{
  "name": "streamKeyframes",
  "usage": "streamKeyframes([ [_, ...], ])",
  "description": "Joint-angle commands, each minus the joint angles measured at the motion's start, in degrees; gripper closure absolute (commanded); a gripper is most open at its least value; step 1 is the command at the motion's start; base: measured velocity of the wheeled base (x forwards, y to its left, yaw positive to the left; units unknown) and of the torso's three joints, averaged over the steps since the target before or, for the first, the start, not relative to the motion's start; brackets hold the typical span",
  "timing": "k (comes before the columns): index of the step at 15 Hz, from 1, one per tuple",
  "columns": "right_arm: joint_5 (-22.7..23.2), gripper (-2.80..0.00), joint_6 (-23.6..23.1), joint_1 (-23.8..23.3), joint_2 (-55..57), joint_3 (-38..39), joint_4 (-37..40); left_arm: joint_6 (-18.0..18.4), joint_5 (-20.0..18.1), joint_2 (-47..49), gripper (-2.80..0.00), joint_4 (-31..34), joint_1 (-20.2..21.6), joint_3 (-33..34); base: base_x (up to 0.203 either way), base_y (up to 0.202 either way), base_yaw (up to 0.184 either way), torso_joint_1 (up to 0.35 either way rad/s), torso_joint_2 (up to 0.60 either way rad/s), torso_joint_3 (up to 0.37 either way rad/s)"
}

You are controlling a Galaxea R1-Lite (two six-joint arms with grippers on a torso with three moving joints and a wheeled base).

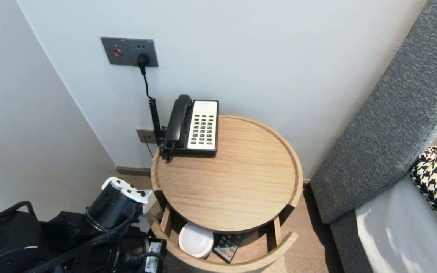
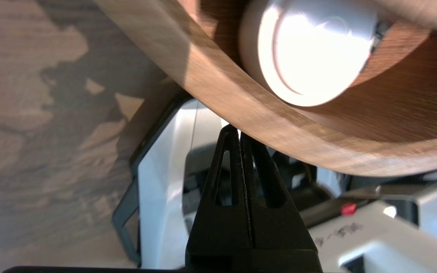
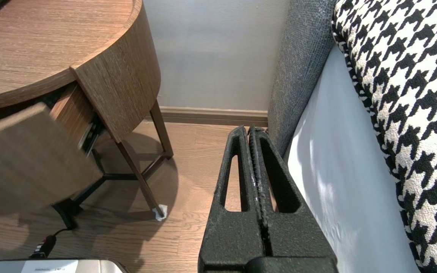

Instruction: Close the nightstand drawer

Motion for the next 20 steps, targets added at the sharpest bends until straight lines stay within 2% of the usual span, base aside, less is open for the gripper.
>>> streamKeyframes([
  [1,-0.02,0.00,-0.02,-0.02,0.06,1.41,-0.04,-0.28,-0.02,1.81,0.00,-0.66,-0.02,-1.31,0.000,0.000,0.000,0.000,0.00,0.000],
  [5,-0.02,0.00,0.00,-0.02,0.02,1.41,-0.04,-1.08,0.23,2.42,0.00,-3.71,0.05,-2.74,0.000,0.000,0.000,0.000,0.00,0.000],
  [8,-0.02,0.00,0.05,-0.02,-0.02,1.41,-0.04,-2.32,2.62,2.69,0.00,-5.19,0.07,-3.18,0.000,0.000,0.000,0.000,0.00,0.000],
  [14,-0.02,0.00,0.00,-0.02,0.05,1.42,-0.04,-3.01,2.97,2.60,0.00,-6.67,-0.02,-3.26,0.000,0.000,0.000,0.000,0.00,0.000],
  [20,-0.02,0.00,0.06,-0.02,0.06,1.49,-0.04,-2.48,2.14,-0.73,0.00,-5.52,-0.44,2.82,0.000,0.000,0.000,0.000,0.00,0.000],
])
